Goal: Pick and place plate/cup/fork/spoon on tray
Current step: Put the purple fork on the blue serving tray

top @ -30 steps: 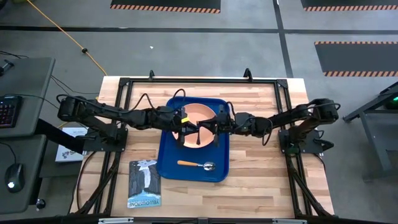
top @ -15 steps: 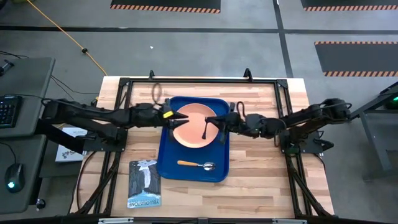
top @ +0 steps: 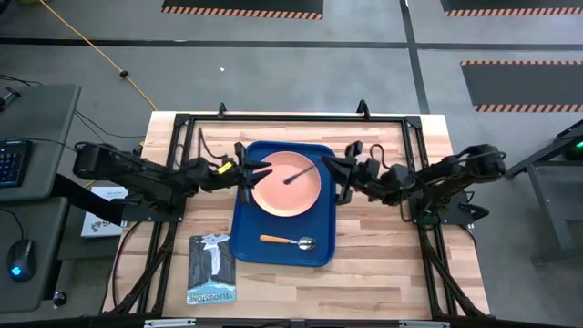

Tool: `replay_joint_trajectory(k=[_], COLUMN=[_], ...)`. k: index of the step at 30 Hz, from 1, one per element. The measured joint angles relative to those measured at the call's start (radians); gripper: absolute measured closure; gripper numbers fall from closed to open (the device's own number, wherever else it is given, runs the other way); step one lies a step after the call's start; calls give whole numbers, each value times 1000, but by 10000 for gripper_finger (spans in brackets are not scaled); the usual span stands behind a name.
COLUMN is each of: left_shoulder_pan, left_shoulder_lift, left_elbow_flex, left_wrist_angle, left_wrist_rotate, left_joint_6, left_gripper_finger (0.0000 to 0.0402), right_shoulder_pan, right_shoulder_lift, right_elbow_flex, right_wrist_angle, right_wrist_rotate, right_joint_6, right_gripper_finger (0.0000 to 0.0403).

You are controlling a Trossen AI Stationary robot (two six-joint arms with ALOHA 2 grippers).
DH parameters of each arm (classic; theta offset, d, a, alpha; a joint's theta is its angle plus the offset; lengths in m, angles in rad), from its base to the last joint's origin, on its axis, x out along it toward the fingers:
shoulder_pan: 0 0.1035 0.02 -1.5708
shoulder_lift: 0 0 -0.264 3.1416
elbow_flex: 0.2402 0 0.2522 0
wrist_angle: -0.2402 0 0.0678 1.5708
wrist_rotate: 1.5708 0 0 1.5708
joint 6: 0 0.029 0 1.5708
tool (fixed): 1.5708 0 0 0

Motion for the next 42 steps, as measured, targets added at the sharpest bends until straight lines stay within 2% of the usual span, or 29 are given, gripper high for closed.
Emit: replay_joint_trajectory(k=[7, 11, 18, 25, 36, 42], left_shoulder_pan=[1, 1, 0, 0, 0, 0], left_shoulder_lift=[136, 152, 151, 151, 151, 151], left_elbow_flex=[61, 74, 73, 73, 73, 73], left_wrist_angle=[19, 36, 128, 137, 193, 192], left_wrist_rotate=[7, 14, 77, 79, 93, 68], left_joint_6=[-7, -31, -64, -64, -63, -54], left_gripper_finger=[302, 287, 262, 250, 251, 290], right_shoulder_pan=[-9, -25, -43, -45, -45, -45], right_shoulder_lift=[23, 24, 66, 70, 69, 69], right_elbow_flex=[161, 207, 226, 226, 226, 225], right_wrist_angle=[-11, -71, -91, -97, -110, -112], right_wrist_rotate=[-61, -126, -128, -129, -129, -129], right_joint_6=[-171, -155, -135, -122, -122, -122], right_gripper_finger=[403, 403, 403, 403, 403, 403])
